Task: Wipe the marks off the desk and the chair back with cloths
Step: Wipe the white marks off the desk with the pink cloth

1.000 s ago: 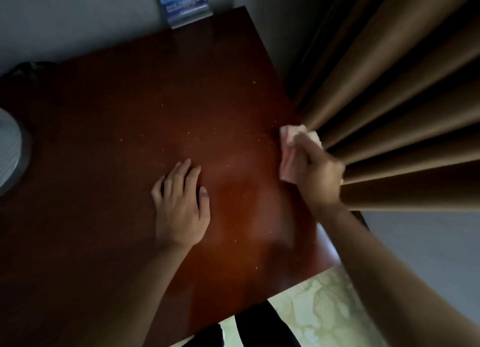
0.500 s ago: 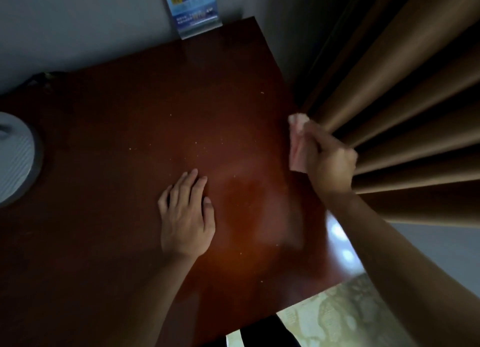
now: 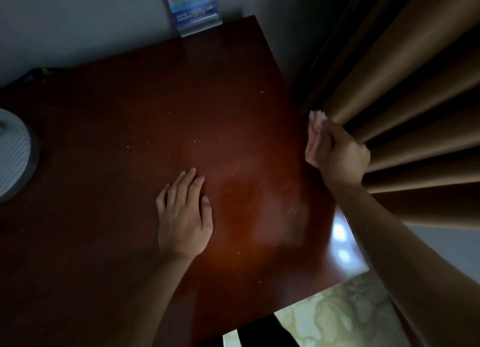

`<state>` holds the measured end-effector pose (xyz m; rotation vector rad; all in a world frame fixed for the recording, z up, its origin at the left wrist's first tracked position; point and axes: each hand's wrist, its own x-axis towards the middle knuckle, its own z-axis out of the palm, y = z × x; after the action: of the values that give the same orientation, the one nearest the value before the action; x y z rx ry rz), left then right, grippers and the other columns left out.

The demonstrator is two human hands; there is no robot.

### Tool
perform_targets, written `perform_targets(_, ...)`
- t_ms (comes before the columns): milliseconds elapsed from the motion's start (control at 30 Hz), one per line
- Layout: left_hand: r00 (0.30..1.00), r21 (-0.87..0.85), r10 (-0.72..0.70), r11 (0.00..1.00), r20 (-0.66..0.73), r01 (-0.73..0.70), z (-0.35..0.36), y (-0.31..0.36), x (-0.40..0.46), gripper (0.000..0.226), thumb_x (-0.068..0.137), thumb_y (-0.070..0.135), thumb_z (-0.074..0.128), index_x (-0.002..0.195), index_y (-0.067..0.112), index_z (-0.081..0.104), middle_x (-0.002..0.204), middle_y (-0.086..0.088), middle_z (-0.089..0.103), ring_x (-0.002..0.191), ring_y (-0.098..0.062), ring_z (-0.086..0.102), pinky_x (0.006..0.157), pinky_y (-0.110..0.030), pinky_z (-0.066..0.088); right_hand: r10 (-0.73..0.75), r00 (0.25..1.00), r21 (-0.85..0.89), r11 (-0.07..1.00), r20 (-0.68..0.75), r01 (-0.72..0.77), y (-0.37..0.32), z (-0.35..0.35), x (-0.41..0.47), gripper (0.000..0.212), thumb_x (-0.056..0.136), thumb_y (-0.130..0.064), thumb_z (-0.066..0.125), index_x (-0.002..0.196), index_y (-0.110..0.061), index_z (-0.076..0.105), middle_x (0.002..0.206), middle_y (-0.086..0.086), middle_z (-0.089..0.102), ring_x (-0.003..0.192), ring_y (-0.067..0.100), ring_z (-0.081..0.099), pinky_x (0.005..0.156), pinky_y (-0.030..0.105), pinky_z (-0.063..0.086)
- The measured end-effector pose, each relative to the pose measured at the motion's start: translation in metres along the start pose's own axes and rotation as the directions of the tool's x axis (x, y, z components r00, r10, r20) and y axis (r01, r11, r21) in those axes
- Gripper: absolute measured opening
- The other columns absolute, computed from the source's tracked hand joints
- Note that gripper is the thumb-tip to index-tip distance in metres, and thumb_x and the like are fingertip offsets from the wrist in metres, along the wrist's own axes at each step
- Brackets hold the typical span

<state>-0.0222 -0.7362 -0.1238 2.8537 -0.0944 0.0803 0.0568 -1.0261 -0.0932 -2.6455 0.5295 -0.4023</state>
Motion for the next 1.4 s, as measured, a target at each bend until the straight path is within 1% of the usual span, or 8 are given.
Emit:
perform_targets(133, 0.999, -0.009, -0.028, 1.0, -0.039, 0.028, 0.0, 0.003, 0.004, 0.043, 0.094, 0.028, 0.044, 0.131, 0.009, 0.057, 0.144, -0.009, 0.052, 0.136, -0.024, 0.042, 0.113, -0.047, 0.026, -0.223, 0.974, 0.05, 0.974, 0.037, 0.221, -0.034, 0.006, -0.036, 0.015, 0.09, -0.022, 0.058, 0.096, -0.022, 0.072, 0.083, 0.006, 0.073, 0.071, 0.031, 0.068, 0.059, 0.029, 0.048)
perform_targets(233, 0.998, -0.002, -0.039, 0.999, -0.055, 0.039, -0.001, 0.001, 0.002, 0.043, 0.094, 0.029, 0.045, 0.131, 0.01, 0.056, 0.144, -0.009, 0.051, 0.132, -0.023, 0.043, 0.113, -0.046, 0.024, -0.428, 0.9, 0.084, 0.903, 0.083, 0.421, -0.066, 0.036, -0.078, 0.02, 0.097, -0.018, 0.054, 0.1, -0.015, 0.073, 0.103, 0.004, 0.074, 0.095, 0.024, 0.071, 0.07, 0.029, 0.055)
perform_targets(367, 0.992, -0.052, -0.084, 0.996, -0.09, 0.079, -0.003, -0.003, -0.001, 0.042, 0.094, 0.029, 0.046, 0.13, 0.012, 0.057, 0.142, -0.008, 0.052, 0.129, -0.023, 0.045, 0.111, -0.046, 0.025, -0.307, 0.946, 0.07, 0.951, 0.105, 0.301, -0.06, 0.049, -0.07, 0.036, 0.096, -0.025, 0.054, 0.129, -0.014, 0.063, 0.136, 0.01, 0.059, 0.124, 0.023, 0.058, 0.096, 0.039, 0.052)
perform_targets(500, 0.989, -0.063, -0.091, 0.994, -0.119, 0.084, -0.013, -0.03, -0.004, 0.041, 0.092, 0.028, 0.05, 0.129, 0.012, 0.056, 0.142, -0.009, 0.052, 0.13, -0.023, 0.045, 0.111, -0.047, 0.027, -0.278, 0.947, -0.021, 0.958, 0.161, 0.285, -0.076, 0.058, -0.041, 0.038, 0.097, -0.024, 0.048, 0.128, -0.009, 0.063, 0.137, 0.011, 0.057, 0.133, 0.026, 0.049, 0.109, 0.044, 0.04)
perform_targets(700, 0.98, -0.043, -0.144, 0.989, -0.137, 0.139, -0.031, -0.095, 0.005, 0.042, 0.094, 0.026, 0.05, 0.132, 0.01, 0.054, 0.143, -0.013, 0.049, 0.133, -0.026, 0.044, 0.11, -0.049, 0.029, -0.228, 0.97, 0.1, 0.971, 0.088, 0.219, -0.149, 0.054, -0.048, 0.033, 0.096, -0.022, 0.047, 0.121, -0.014, 0.068, 0.098, 0.013, 0.074, 0.083, 0.036, 0.07, 0.072, 0.038, 0.054)
perform_targets(833, 0.955, -0.18, -0.227, 0.964, -0.189, 0.194, -0.029, -0.106, 0.008, 0.041, 0.092, 0.022, 0.047, 0.129, 0.007, 0.055, 0.138, -0.014, 0.053, 0.129, -0.029, 0.048, 0.108, -0.05, 0.034, -0.455, 0.884, 0.304, 0.862, 0.109, 0.406, -0.214, 0.067, -0.119, 0.031, 0.095, -0.019, 0.052, 0.119, -0.01, 0.067, 0.114, 0.007, 0.071, 0.103, 0.023, 0.068, 0.085, 0.032, 0.055)
perform_targets(1033, 0.952, -0.26, -0.23, 0.95, -0.2, 0.175, -0.033, -0.105, 0.008, 0.044, 0.089, 0.018, 0.044, 0.131, 0.009, 0.052, 0.135, -0.012, 0.055, 0.129, -0.029, 0.05, 0.108, -0.047, 0.035, -0.636, 0.731, 0.189, 0.772, 0.248, 0.607, -0.237, 0.115, -0.15, 0.041, 0.097, -0.026, 0.042, 0.124, -0.006, 0.065, 0.131, 0.009, 0.063, 0.13, 0.027, 0.052, 0.113, 0.043, 0.036)
perform_targets(1400, 0.994, -0.062, 0.035, 0.997, -0.106, -0.042, -0.03, -0.105, 0.009, 0.038, 0.089, 0.016, 0.05, 0.126, 0.01, 0.06, 0.141, -0.009, 0.054, 0.134, -0.023, 0.046, 0.112, -0.049, 0.027, -0.426, 0.892, 0.063, 0.905, 0.152, 0.421, -0.172, 0.097, -0.09, 0.041, 0.095, -0.033, 0.043, 0.117, -0.01, 0.069, 0.125, 0.01, 0.067, 0.117, 0.027, 0.062, 0.106, 0.034, 0.041)
